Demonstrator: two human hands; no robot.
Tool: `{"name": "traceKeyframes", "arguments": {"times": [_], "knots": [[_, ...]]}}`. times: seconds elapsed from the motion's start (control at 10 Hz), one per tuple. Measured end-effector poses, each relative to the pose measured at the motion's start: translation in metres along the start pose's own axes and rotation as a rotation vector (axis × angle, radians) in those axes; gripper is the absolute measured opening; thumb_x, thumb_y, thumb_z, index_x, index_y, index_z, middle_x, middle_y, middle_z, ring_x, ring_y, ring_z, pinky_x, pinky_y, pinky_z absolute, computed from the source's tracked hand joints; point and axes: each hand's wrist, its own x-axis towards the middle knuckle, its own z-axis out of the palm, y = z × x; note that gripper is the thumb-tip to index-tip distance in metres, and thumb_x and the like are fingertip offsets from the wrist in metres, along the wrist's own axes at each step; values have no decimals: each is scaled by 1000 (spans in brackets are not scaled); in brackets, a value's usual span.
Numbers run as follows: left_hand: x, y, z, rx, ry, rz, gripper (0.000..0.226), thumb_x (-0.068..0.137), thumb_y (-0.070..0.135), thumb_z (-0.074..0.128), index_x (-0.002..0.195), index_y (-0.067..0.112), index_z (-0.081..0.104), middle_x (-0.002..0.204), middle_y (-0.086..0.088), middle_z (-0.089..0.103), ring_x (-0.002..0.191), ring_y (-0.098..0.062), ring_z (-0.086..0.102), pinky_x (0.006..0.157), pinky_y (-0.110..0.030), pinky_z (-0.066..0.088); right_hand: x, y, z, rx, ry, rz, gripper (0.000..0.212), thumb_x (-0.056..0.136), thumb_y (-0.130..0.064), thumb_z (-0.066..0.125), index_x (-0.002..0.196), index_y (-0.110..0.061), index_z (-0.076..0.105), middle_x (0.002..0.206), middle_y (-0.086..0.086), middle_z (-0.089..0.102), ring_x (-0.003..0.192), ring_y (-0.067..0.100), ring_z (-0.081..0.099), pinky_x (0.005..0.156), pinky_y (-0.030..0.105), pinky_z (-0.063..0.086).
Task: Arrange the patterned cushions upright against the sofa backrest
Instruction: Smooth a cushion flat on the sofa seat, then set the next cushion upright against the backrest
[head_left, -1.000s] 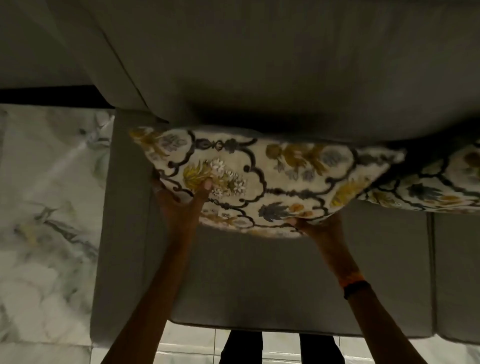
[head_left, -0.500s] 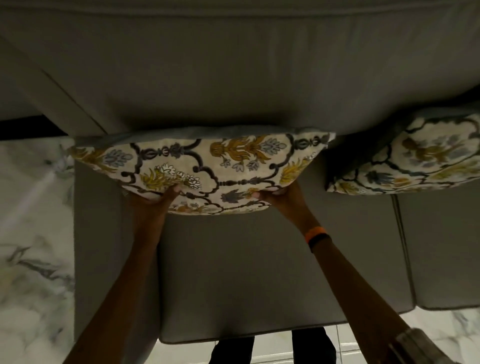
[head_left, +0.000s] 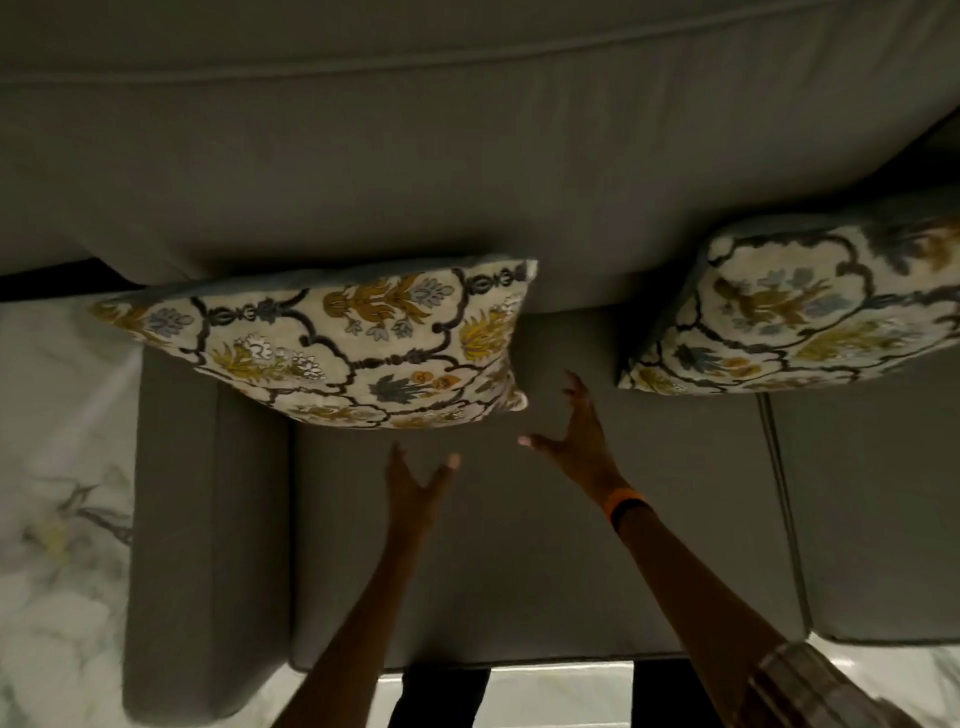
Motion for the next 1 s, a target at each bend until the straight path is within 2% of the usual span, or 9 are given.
{"name": "traceKeyframes", "arguments": {"times": [0.2, 0.3, 0.4, 0.5, 0.6, 0.7, 0.8, 0.9, 1.0], "knots": [[-67, 67, 152, 150, -301, 308, 101, 79, 41, 80, 156, 22, 19, 162, -5, 23, 146, -21, 29, 107, -24, 29, -20, 80, -147, -61, 216, 120, 104, 80, -27, 89, 161, -18, 24, 165, 11, 29, 149, 31, 35, 118, 41, 39], [-88, 129, 215, 59, -260, 382, 114, 71, 40, 87, 157, 26, 13, 164, 4, 18, 146, -12, 24, 108, -18, 27, -17, 111, -245, -43, 431, 106, 89, 79, -15, 90, 150, -2, 39, 149, 21, 42, 133, 36, 48, 111, 37, 43], [-81, 175, 253, -19, -252, 367, 116, 56, 40, 93, 150, 8, 34, 155, -3, 38, 139, -13, 39, 94, -2, 41, 2, 125, -327, 57, 658, 45, 110, 69, -17, 96, 154, 1, 28, 152, 22, 35, 130, 29, 44, 112, 50, 42], [-81, 211, 289, -70, -225, 293, 103, 57, 37, 94, 141, 2, 45, 126, -1, 56, 121, -17, 57, 65, -7, 52, 41, 135, -410, 58, 489, -10, 149, 50, -47, 101, 163, -11, 10, 166, 8, 20, 150, 19, 29, 122, 35, 31], [-72, 215, 308, -39, -173, 173, 112, 36, 61, 77, 131, 7, 54, 109, 2, 57, 105, -16, 61, 75, -16, 48, 65, 125, -444, -20, 129, -195, 124, 51, -13, 104, 153, -17, 33, 147, -6, 47, 126, -20, 49, 112, 16, 44], [-86, 224, 321, -5, -139, 139, 77, 57, 45, 90, 122, 18, 58, 109, 7, 65, 102, -19, 66, 84, -25, 54, 73, 114, -450, 18, 34, -262, 111, 50, -18, 104, 146, -7, 50, 137, -6, 58, 114, -32, 49, 97, -1, 44], [-104, 241, 335, -4, -153, 134, 58, 86, 3, 73, 137, 0, 47, 128, -10, 56, 117, -24, 58, 81, -12, 54, 63, 128, -460, 67, 118, -251, 118, 45, -31, 104, 147, -6, 48, 133, -10, 60, 114, -32, 49, 93, -5, 40], [-132, 257, 336, -131, -193, 239, 72, 77, 12, 80, 138, -2, 45, 136, -10, 54, 103, -14, 61, 72, -10, 52, 61, 148, -469, 91, 193, -254, 118, 50, -10, 103, 149, 0, 42, 139, -3, 57, 114, -34, 46, 94, -7, 38], [-71, 216, 347, -111, -184, 285, 99, 53, 50, 90, 134, 5, 53, 126, -5, 63, 113, -18, 64, 94, -30, 54, 71, 159, -465, 68, 173, -172, 129, 47, -26, 105, 155, -7, 37, 151, 5, 55, 129, -9, 53, 103, 0, 42]]}}
